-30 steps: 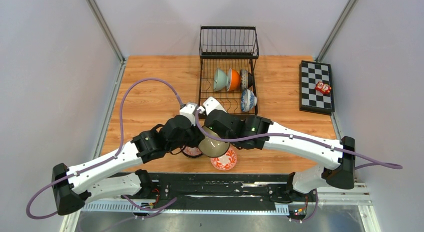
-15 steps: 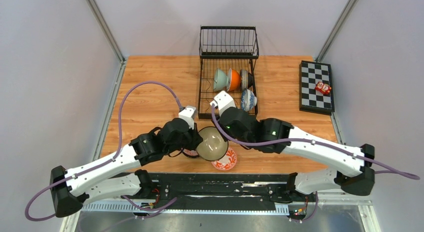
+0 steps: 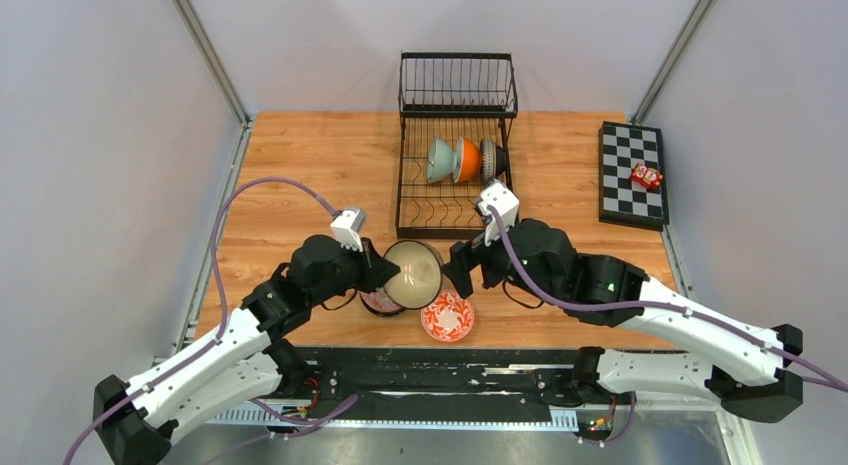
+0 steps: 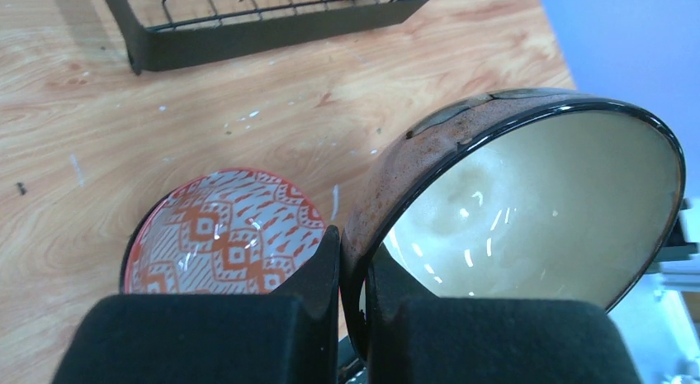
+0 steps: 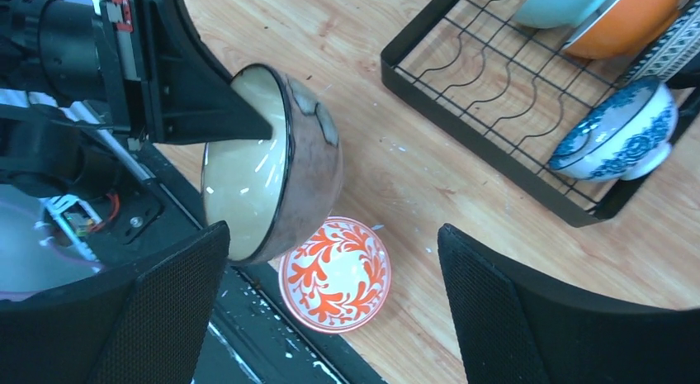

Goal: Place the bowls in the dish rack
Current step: Place the bowl in the dish rack.

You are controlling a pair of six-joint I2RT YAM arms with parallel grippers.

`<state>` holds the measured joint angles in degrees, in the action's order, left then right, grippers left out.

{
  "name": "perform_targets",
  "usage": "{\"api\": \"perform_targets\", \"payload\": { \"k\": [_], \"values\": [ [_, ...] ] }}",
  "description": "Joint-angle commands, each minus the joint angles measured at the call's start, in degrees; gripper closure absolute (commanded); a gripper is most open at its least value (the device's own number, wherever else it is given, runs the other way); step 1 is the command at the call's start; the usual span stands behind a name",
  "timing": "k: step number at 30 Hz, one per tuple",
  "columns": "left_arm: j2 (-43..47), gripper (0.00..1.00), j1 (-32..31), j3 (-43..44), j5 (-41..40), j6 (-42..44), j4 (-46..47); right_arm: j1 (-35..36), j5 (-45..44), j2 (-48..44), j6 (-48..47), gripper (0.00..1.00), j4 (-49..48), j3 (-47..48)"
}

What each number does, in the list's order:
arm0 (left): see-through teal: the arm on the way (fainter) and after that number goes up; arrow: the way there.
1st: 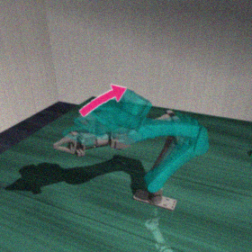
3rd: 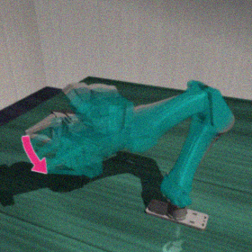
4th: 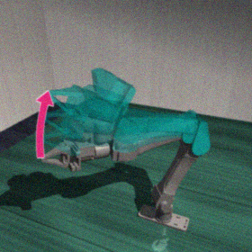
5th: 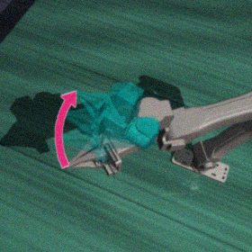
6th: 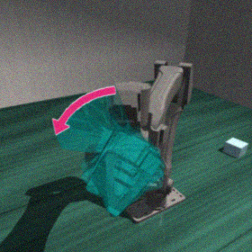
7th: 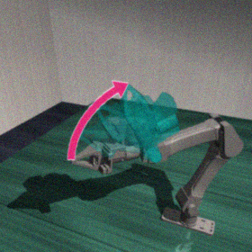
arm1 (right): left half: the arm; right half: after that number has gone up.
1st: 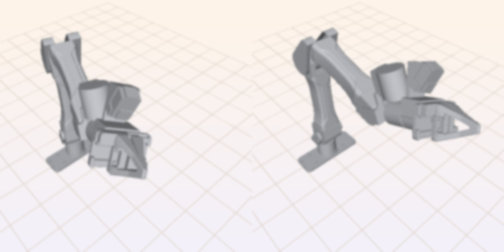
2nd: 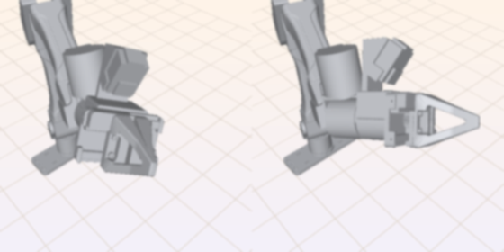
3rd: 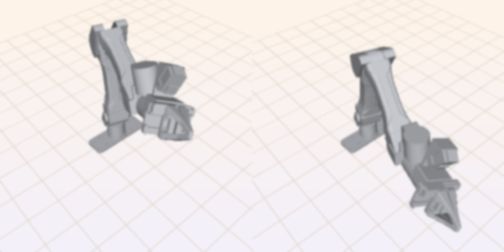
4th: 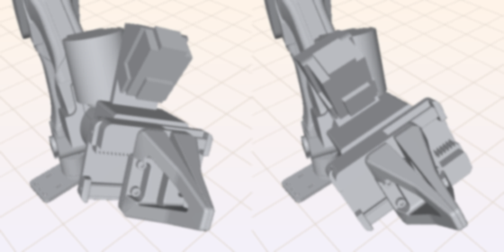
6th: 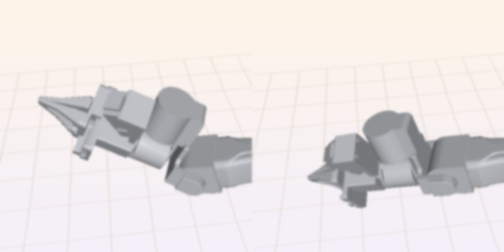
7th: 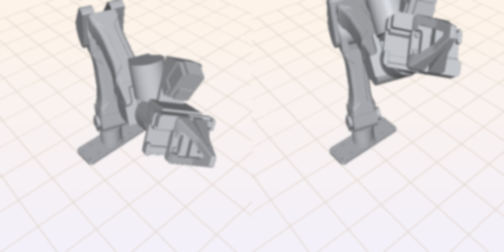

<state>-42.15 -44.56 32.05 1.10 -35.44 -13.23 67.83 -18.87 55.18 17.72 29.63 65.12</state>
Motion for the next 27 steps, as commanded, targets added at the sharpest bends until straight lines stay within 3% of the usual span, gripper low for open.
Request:
{"api": "perform_targets", "payload": {
  "k": [1,10,27],
  "values": [
    [3.9,1.0,3.8,-1.8,9.1,-4.8,18.0,-3.2,9.5,-2.3,4.1,0.02,-4.7,-3.2],
    [6.4,1.0,10.8,-10.1,17.4,-14.2,37.2,-7.2,22.2,-3.9,9.6,0.0,-13.3,-7.3],
    [5.2,1.0,14.2,-17.1,20.4,-26.2,60.5,-7.5,27.2,-2.5,13.4,0.0,-23.7,-8.2]
  ]
}}
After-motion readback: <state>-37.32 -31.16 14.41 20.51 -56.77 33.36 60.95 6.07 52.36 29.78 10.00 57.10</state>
